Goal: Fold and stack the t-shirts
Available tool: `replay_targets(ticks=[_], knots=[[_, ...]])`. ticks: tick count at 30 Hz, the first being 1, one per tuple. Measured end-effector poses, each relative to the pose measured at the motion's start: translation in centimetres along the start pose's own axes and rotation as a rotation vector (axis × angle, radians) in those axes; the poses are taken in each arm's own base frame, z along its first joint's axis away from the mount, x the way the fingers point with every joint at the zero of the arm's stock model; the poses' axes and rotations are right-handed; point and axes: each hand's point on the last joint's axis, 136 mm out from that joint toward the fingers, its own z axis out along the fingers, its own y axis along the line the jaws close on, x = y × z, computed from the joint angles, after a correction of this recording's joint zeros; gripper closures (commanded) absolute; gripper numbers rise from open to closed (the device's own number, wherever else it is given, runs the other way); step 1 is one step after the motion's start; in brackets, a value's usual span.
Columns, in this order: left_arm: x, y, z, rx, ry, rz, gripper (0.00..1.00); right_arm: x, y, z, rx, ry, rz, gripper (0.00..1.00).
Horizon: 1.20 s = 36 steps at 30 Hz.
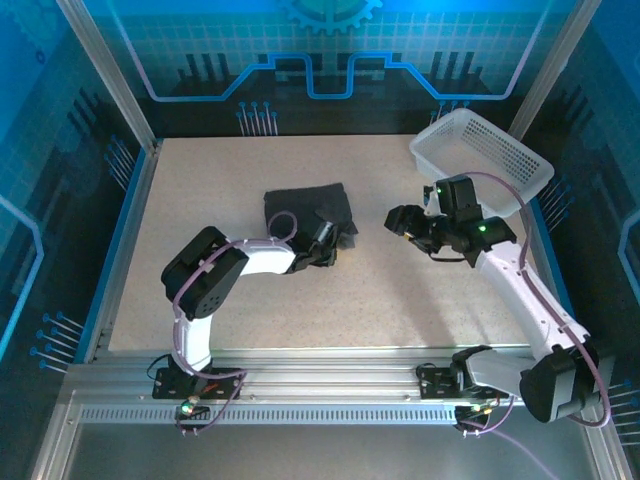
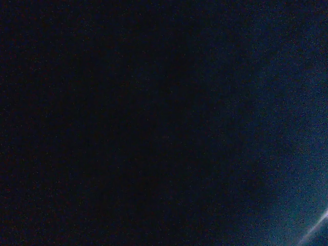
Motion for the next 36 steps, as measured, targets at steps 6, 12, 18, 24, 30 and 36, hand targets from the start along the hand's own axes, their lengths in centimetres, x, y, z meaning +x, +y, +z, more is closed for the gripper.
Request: replay_targets(ticks=[6,12,18,24,30,36], knots=[[-8.4,-3.3,-0.2,0.054,-0.076,-0.049,1.0,0.3,-0.1,0.0,0.003,0.013,0.005,0.39],[-21.0,-7.6,-2.3,0.084,-0.071,0.058,1.0,0.1,-0.1,0.6,0.006,0.027,0.009,0.39],[-30.1,-10.1,-4.1,0.07,-0.06,0.231,1.0,-0.2,1.1,2.2,-0.028,0.062,-0.004,0.39],[-34.5,-9.3,-4.6,0.022,-0.022,0.338,1.0,-1.9,4.4,3.2,-0.09,0.069,-0.069,0.4],[-36.3,-10.6,-4.3,0.017,-0.004,0.39,0.98,-2.9,6.4,3.7,-0.14,0.072,-0.108,0.38],[-36.4,-10.9,-4.1,0.022,-0.002,0.4,0.64,-3.3,8.7,3.8,-0.223,0.043,-0.16,0.31]])
